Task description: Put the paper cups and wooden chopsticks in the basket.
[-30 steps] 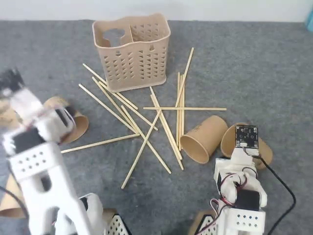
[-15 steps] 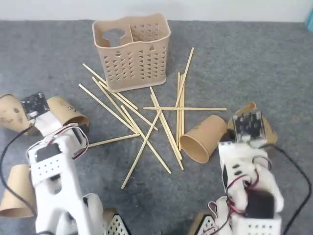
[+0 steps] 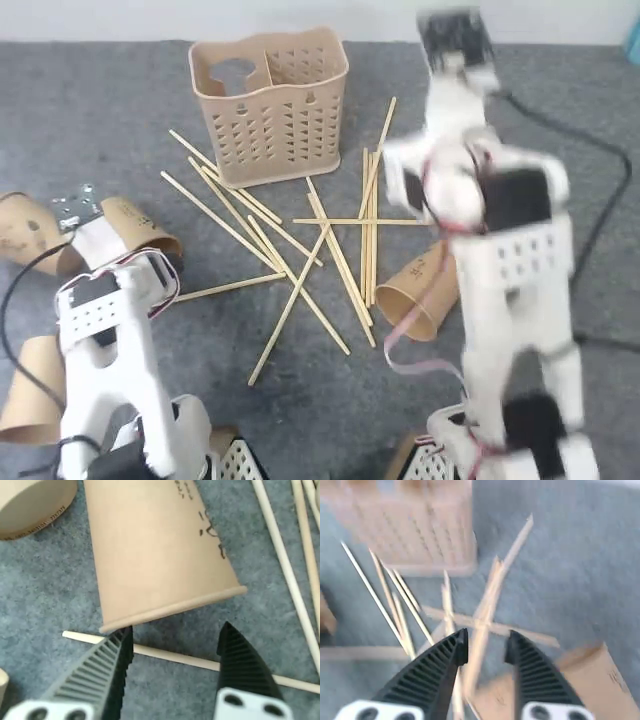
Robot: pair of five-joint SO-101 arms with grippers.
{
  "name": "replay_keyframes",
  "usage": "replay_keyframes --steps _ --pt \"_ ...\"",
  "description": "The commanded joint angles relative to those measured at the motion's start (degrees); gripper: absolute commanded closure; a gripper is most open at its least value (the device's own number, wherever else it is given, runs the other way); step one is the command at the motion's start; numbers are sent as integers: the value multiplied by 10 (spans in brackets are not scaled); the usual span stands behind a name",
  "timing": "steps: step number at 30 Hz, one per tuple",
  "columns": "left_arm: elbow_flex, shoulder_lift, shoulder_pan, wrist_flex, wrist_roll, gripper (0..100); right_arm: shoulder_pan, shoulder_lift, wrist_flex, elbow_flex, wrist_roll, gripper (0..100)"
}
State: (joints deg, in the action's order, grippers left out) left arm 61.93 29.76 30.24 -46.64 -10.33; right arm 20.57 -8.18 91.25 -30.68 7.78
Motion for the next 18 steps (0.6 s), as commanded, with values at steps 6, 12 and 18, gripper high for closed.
replay_keyframes --steps 6,12,18 --pt "-18 10 -4 27 4 739 44 286 -16 -445 127 818" --pt "-18 7 -4 38 5 739 52 444 -30 -566 136 816" --pt "-17 7 -4 39 23 739 54 546 -87 -593 136 818"
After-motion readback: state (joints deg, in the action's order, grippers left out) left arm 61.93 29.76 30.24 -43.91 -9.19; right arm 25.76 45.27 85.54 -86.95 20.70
